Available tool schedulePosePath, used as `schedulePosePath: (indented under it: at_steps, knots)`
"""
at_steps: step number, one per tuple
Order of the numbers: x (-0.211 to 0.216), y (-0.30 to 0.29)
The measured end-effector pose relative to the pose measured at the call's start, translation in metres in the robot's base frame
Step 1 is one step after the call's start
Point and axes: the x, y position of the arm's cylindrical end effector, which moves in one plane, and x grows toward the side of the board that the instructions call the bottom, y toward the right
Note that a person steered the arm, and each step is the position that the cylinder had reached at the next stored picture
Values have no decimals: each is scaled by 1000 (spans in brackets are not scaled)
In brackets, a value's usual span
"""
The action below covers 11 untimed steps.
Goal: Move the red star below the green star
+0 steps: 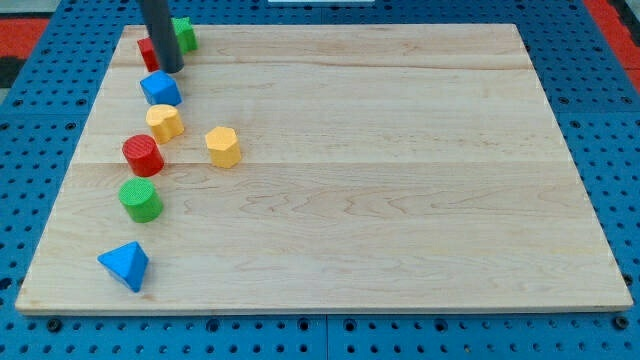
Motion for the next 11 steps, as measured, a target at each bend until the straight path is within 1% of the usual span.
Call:
schedulePosePath:
  at_steps: [2,3,4,5,6,7,8,9,10,11]
  knots:
    - [3,-91]
    - [-3,-93]
    - [-42,-93]
    - [-43,-91]
    - [-42,-63]
    - [-41,-63]
    - [-31,-49]
    - [-22,-23]
    - [-20,-25]
    - [-13,-46]
